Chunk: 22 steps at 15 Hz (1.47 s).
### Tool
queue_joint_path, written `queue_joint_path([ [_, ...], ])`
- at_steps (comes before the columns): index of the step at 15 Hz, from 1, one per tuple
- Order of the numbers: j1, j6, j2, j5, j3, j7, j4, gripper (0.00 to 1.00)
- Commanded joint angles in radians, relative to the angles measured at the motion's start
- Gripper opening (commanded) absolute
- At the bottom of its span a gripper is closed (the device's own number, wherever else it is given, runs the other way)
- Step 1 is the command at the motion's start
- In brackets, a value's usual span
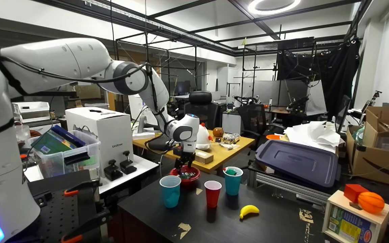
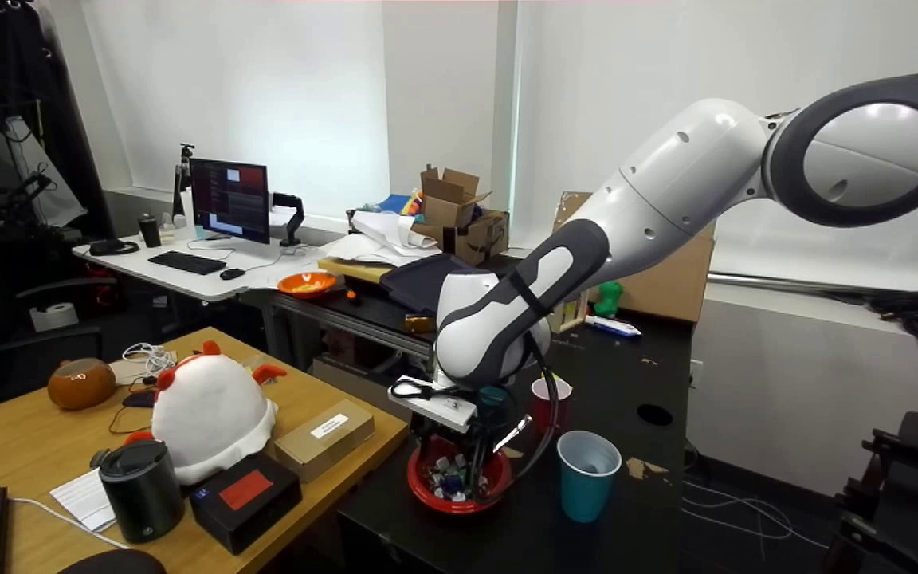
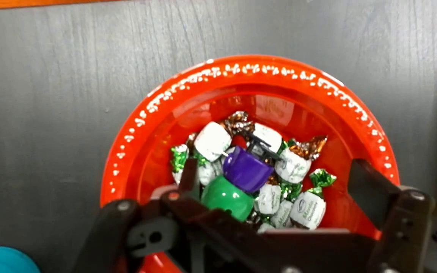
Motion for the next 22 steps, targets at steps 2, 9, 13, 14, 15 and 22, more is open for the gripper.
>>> queue_joint_path([
  [2, -0.018, -0.037, -0.003, 0.022, 0.029, -0.051, 0.006, 1.00],
  [9, 0.004, -0.055, 0.022, 0.010, 0.001, -0.034, 0.015, 1.00],
  [13, 0.024, -0.045, 0.022, 0.002, -0.023, -0.006, 0.008, 1.00],
  [14, 0.029, -0.042, 0.019, 0.000, -0.030, 0.000, 0.004, 1.00],
  [15, 0.033, -0.041, 0.017, -0.004, -0.040, 0.003, 0.003, 1.00],
  [22, 0.062, -0.042, 0.007, -0.017, -0.087, 0.037, -0.006, 0.59],
])
